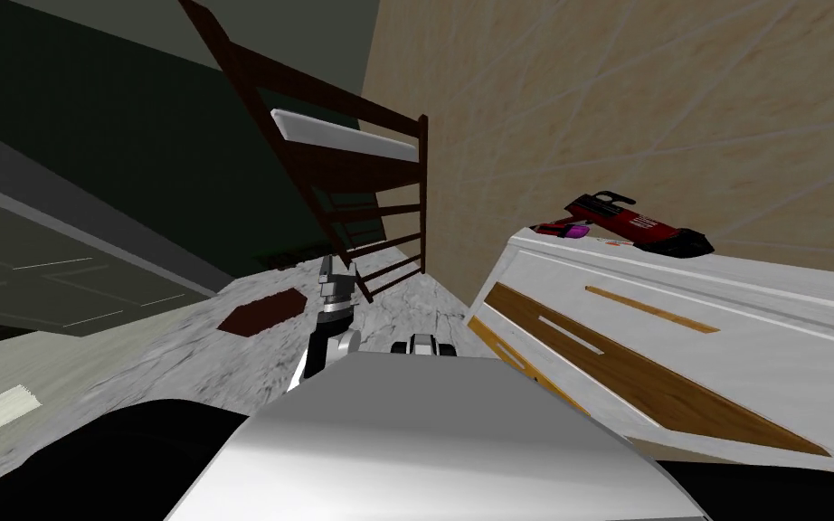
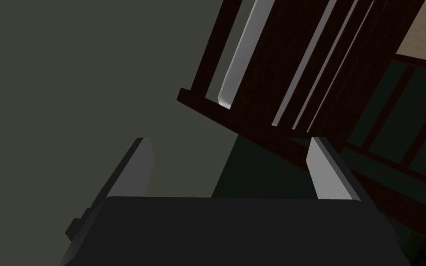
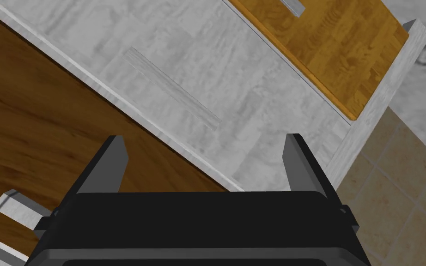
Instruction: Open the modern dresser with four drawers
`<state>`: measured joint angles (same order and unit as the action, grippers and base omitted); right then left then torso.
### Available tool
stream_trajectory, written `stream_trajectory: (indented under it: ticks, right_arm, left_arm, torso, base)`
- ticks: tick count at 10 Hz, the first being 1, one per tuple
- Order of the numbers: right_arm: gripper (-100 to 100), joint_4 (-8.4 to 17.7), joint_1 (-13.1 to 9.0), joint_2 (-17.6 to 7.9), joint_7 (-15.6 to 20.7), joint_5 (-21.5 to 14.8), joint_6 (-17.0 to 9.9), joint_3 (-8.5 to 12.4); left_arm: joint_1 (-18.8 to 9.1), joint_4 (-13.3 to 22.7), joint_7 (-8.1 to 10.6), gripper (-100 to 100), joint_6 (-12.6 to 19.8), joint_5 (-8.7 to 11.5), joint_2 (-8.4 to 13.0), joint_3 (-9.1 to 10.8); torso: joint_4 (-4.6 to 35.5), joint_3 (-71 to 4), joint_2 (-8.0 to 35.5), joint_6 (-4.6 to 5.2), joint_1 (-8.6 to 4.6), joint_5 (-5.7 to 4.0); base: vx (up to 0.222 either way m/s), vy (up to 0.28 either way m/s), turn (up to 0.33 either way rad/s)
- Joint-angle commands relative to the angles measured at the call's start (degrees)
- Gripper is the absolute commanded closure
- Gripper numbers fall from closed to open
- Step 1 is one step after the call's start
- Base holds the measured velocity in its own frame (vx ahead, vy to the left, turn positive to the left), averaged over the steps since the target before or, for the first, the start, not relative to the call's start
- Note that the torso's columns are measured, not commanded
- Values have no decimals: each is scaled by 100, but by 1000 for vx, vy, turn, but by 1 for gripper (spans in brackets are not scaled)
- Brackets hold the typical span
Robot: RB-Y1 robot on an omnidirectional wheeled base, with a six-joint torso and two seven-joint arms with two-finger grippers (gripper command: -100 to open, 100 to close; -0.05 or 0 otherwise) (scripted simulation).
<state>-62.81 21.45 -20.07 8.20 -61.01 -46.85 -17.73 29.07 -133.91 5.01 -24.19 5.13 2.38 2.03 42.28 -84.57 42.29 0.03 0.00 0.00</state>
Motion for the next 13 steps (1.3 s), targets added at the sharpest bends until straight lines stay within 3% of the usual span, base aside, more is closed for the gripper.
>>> stream_trajectory:
  ticks: [1,6,8,9,10,11,12,13]
  right_arm:
    - [-100,401,-74,-62,44,-280,-442,-55]
    - [-100,1226,-217,-270,111,-954,-1265,-188]
    - [-100,1275,-217,-270,111,-954,-1352,-188]
    - [-100,1475,-258,-342,131,-1155,-1622,-227]
    - [-100,1528,-258,-342,131,-1155,-1622,-227]
    - [-100,1759,-296,-416,149,-1343,-1874,-265]
    - [-100,1759,-296,-416,149,-1343,-1874,-265]
    - [-100,1967,-329,-489,167,-1516,-2104,-299]
  left_arm:
    - [-1,0,0,0,0,0,0,0]
    - [0,0,0,0,0,0,0,0]
    - [0,0,0,0,0,0,0,0]
    - [0,0,0,0,0,0,0,0]
    - [0,0,0,0,0,0,0,0]
    - [0,0,0,0,0,0,0,0]
    - [0,0,0,0,0,0,0,0]
    - [1,0,0,0,0,0,0,0]
  torso:
    - [0,-1,-3,-5,0,0]
    - [0,1,2,2,1,0]
    - [0,0,-1,-1,2,0]
    - [1,3,4,-1,4,0]
    - [2,2,2,-7,1,0]
    - [0,0,0,-1,-2,-1]
    - [0,-2,-4,-4,-1,0]
    - [-1,-1,-3,-1,-1,-1]
  base:
    - [27,-16,134]
    - [28,-25,170]
    - [18,-15,56]
    - [12,-12,195]
    - [16,-18,106]
    - [26,-15,171]
    - [23,-20,89]
    - [24,-21,187]
